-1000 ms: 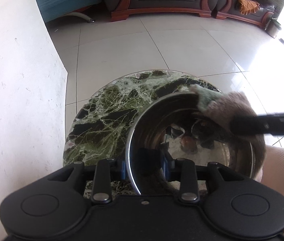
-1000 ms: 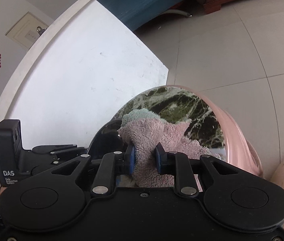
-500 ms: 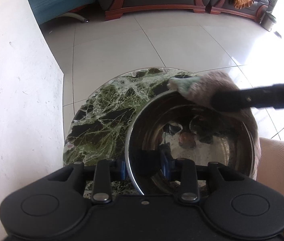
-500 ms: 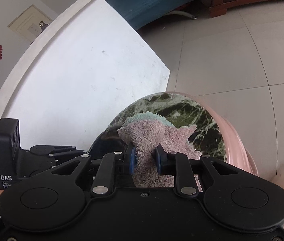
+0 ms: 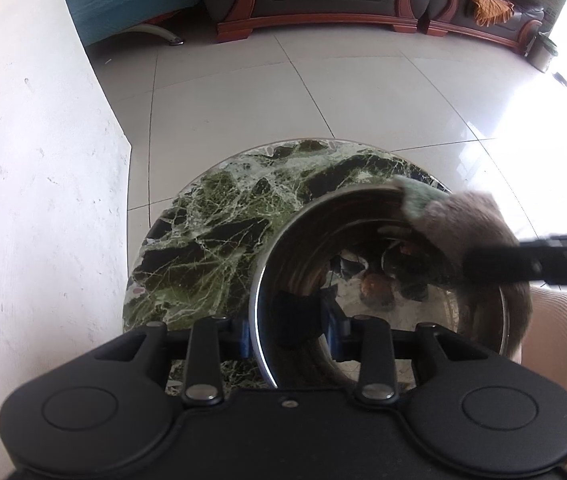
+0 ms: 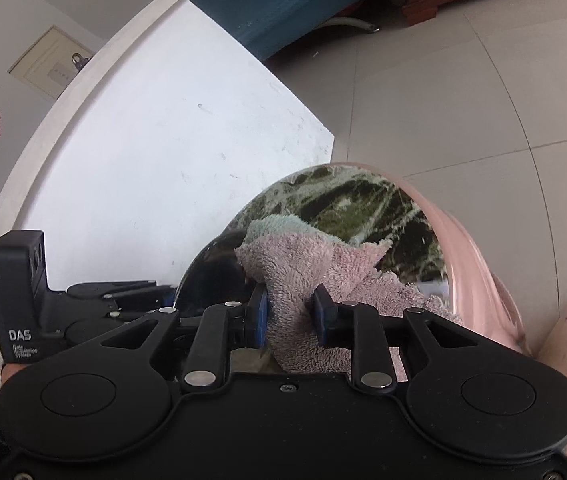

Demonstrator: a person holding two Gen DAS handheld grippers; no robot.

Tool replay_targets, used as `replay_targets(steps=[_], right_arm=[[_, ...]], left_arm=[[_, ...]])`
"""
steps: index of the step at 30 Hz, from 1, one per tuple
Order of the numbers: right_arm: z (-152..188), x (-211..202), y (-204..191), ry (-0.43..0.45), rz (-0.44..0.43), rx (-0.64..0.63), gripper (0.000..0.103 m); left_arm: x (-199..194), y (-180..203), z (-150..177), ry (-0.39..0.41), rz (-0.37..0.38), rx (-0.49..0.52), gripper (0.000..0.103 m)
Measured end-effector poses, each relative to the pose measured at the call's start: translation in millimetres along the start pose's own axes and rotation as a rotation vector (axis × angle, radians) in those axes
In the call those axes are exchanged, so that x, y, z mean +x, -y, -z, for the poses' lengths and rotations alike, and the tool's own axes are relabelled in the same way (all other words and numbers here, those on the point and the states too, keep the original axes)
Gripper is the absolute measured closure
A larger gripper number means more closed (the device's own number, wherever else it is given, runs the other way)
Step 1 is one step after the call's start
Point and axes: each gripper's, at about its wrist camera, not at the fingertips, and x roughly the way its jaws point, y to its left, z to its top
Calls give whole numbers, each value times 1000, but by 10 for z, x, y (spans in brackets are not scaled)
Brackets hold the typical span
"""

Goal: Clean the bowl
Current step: 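Rub the towel around the bowl's outer rim with the right gripper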

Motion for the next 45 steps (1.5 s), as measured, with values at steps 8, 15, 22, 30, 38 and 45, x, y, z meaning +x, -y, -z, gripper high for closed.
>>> replay_targets(steps=[8, 15, 22, 30, 38, 45], right_arm=[[-73, 35, -137, -1, 45, -79, 80], [-395, 266, -203, -12, 44, -153, 80], [-210, 179, -116, -5, 45, -93, 80], [132, -36, -57, -4, 37, 7, 80], [-42, 86, -186, -7, 96, -126, 80], [-268, 304, -266, -29, 102, -214, 80]], left_arm=[[22, -12, 5, -6, 3, 16, 71], [17, -2, 8, -8, 1, 2, 71], [9, 19, 13, -1, 1, 0, 71], [15, 25, 21, -1, -4, -10, 70], [-46, 41, 113, -24, -15, -24, 71], [-157, 26, 190, -34, 12, -50, 72]])
